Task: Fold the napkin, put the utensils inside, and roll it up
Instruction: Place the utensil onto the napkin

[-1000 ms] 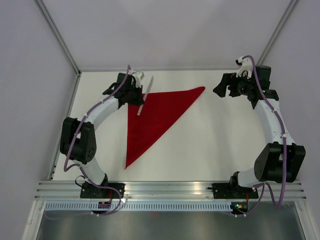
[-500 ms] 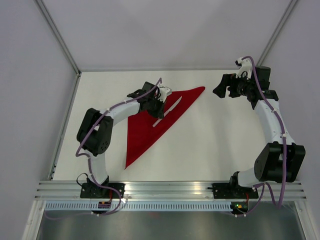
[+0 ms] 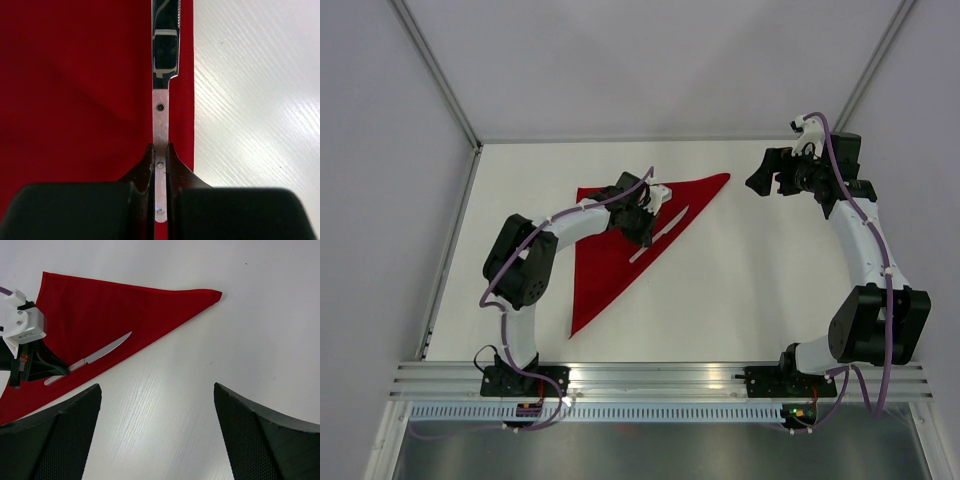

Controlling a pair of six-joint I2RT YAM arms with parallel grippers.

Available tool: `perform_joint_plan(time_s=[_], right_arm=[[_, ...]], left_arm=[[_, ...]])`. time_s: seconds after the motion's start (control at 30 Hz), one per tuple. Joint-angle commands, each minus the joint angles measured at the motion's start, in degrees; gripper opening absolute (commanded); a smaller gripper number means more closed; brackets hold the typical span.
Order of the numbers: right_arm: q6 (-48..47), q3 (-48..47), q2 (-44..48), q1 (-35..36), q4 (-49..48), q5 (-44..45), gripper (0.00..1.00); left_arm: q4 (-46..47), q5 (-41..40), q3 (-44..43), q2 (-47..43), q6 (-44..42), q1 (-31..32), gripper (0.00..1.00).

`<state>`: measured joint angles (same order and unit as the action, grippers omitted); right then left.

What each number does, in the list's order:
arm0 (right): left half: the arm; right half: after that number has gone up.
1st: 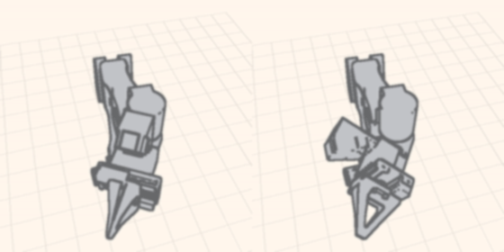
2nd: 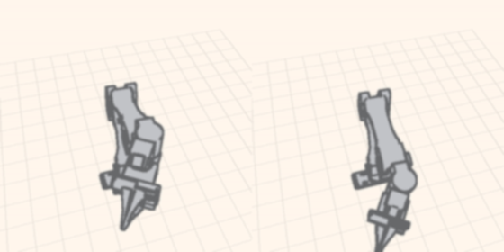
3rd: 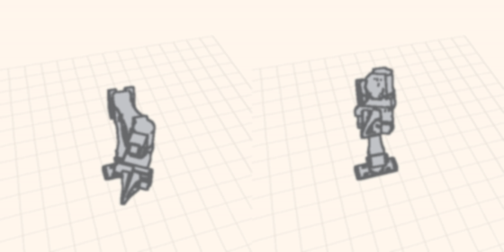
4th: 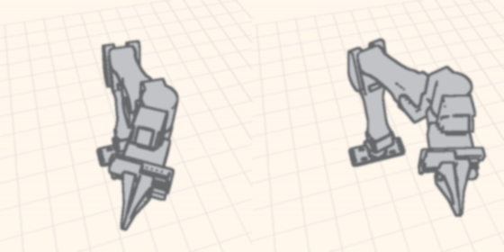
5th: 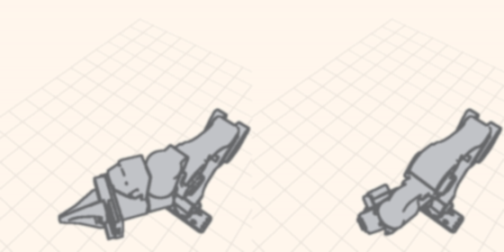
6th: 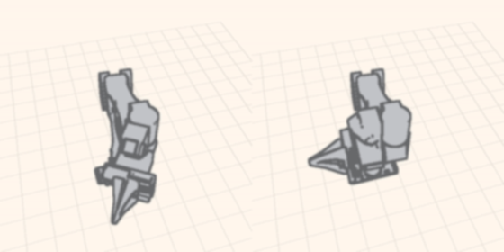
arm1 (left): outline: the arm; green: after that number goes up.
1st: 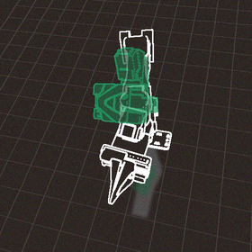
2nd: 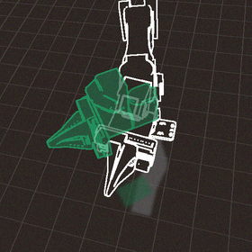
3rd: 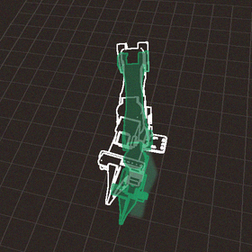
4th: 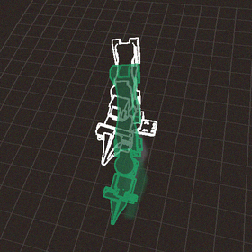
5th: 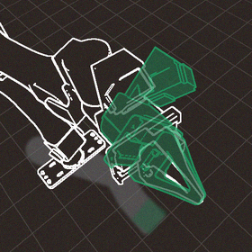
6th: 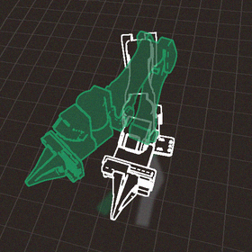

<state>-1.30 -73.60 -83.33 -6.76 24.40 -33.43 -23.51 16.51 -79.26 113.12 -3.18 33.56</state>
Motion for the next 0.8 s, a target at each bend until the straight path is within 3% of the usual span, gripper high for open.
perform_joint_plan(time_s=[0.0,0.77], right_arm=[[0.24,0.39,0.62,-0.18,-1.11,-0.93,0.98],[0.07,0.74,1.15,-0.18,-0.94,-0.94,0.98]], left_arm=[[1.44,-1.48,0.95,-0.8,2.56,0.28,0.02],[3.73,-3.07,4.03,-0.09,7.49,1.59,0.02]])
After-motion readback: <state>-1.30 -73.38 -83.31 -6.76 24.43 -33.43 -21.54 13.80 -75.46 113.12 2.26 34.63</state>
